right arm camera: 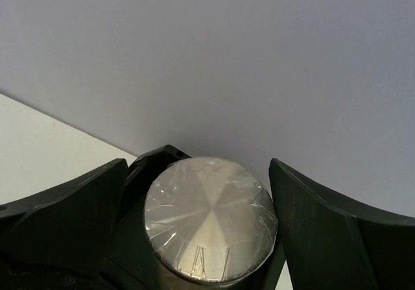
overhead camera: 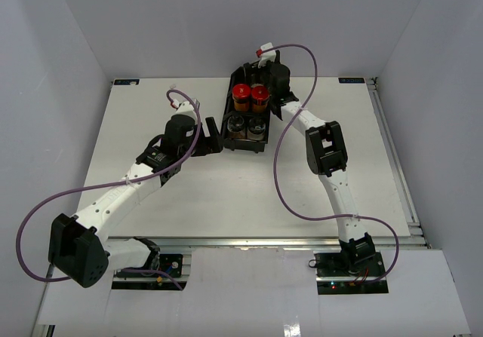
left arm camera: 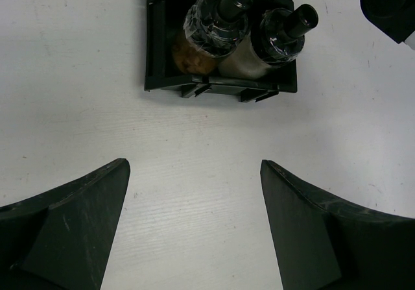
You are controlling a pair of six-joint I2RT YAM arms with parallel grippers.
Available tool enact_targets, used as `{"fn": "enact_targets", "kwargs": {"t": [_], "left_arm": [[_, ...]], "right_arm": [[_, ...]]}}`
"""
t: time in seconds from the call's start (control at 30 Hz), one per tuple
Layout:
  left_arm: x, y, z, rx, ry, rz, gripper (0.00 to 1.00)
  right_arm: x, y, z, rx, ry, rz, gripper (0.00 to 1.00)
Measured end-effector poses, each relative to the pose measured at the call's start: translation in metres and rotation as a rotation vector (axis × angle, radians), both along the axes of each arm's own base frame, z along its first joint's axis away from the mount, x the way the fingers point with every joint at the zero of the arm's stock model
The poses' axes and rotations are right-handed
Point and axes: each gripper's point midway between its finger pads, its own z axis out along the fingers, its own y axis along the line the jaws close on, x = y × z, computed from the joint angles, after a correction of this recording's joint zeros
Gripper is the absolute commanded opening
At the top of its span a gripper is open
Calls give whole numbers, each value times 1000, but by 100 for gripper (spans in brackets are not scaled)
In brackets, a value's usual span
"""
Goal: Organize the condiment bottles
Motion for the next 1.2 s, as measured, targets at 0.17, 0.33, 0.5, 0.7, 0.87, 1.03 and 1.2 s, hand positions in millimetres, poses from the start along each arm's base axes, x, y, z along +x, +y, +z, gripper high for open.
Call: {"fn": "enact_targets", "kwargs": {"t": [0.17, 0.33, 0.5, 0.7, 0.87, 1.03, 1.2], "left_arm": [[0, 0, 0, 0, 0, 0, 92], [0, 0, 0, 0, 0, 0, 92], [3, -1, 7, 4, -11, -4, 92], [15, -8, 36, -10, -60, -12, 92], [20, -8, 53, 12, -70, -13, 93], [16, -8, 76, 5, -85, -31, 93], [-6, 0, 95, -12, -125, -67, 96]], "right_arm": [[-5, -3, -6, -9, 4, -3, 90], [-24, -13, -6, -23, 41, -8, 90], [-55, -27, 19, -19, 41, -8, 90], [-78, -34, 103, 17, -68, 4, 90], [-120, -59, 179, 77, -62, -34, 90], [-193, -98, 237, 215, 50, -86, 90], [-273, -122, 213, 269, 265, -71, 90]]}}
